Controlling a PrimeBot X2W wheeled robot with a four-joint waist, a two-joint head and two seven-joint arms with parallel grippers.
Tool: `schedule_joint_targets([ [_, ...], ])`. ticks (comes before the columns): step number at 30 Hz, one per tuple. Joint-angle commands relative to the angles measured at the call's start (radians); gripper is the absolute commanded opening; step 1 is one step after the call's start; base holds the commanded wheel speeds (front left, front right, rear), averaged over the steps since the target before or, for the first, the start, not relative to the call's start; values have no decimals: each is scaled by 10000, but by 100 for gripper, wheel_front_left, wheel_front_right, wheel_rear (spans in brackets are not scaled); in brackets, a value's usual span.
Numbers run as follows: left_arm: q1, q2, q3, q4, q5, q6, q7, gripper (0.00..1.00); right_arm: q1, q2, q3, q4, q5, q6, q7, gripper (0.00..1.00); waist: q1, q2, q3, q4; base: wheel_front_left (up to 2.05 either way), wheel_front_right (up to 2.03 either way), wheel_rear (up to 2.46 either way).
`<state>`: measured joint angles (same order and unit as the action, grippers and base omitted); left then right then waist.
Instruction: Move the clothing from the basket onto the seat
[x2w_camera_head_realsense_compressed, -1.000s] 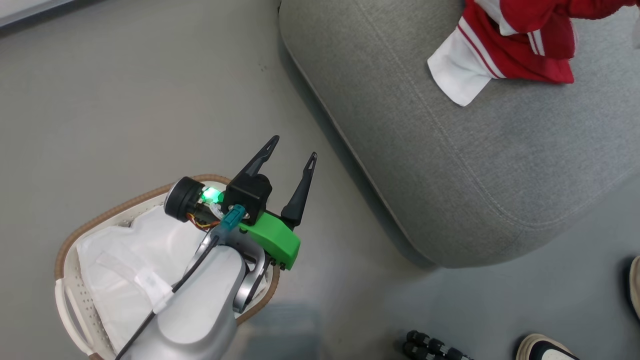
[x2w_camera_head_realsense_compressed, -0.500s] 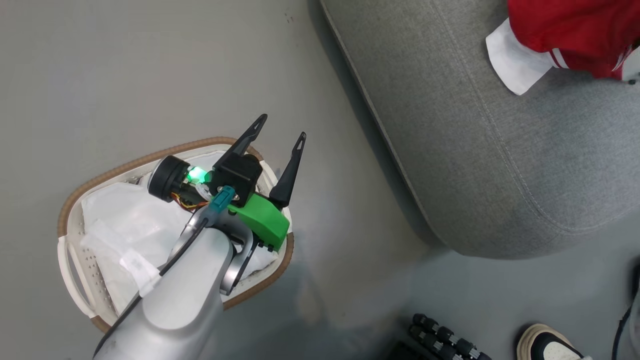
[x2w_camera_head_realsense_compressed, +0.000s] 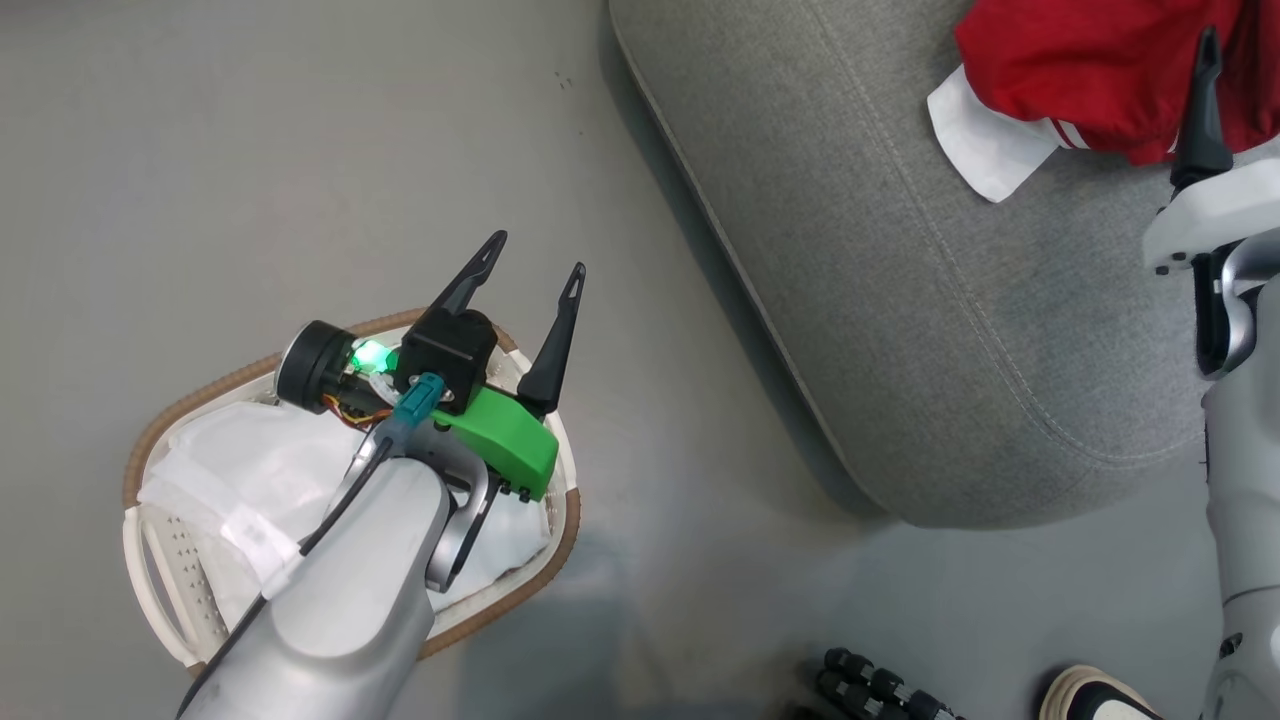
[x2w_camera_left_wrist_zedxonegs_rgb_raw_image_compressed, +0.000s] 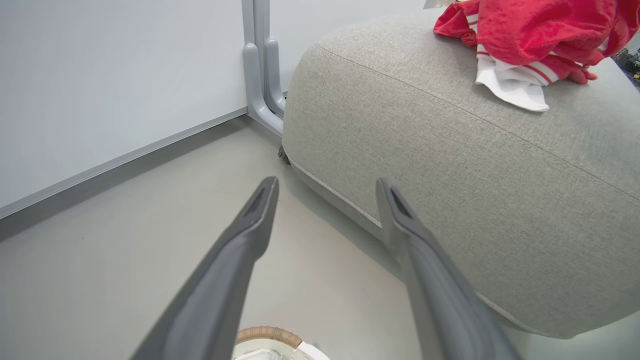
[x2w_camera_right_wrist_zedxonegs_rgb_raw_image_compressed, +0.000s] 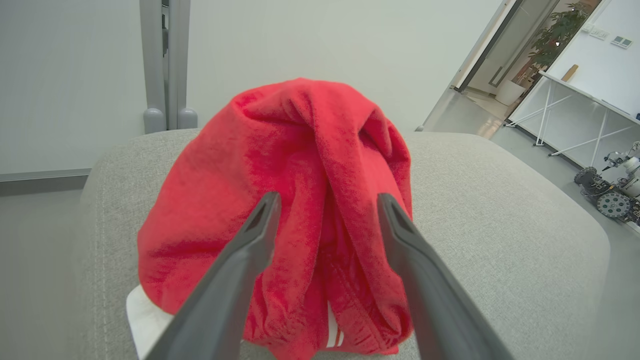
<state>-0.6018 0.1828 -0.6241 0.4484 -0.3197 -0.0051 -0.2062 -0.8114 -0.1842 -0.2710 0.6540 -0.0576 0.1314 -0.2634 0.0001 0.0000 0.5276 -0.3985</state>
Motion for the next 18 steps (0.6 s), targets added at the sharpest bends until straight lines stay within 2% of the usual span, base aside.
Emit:
schedule_joint_targets([
  [1,169,71,23,25,-89,38,-88,100,229,47,57,-84,94,-15,-16,100,-1,0,-204,-36,0,0,0],
  [11,496,200,424,171,-264,382,-442,100,1189,331,753,-761,449,-15,-16,100,-1,0,-900,128,0,0,0],
  [18,815,306,1037,138,-229,670,-588,100,1577,383,1500,-1082,609,-15,-16,100,-1,0,-1404,580,0,0,0],
])
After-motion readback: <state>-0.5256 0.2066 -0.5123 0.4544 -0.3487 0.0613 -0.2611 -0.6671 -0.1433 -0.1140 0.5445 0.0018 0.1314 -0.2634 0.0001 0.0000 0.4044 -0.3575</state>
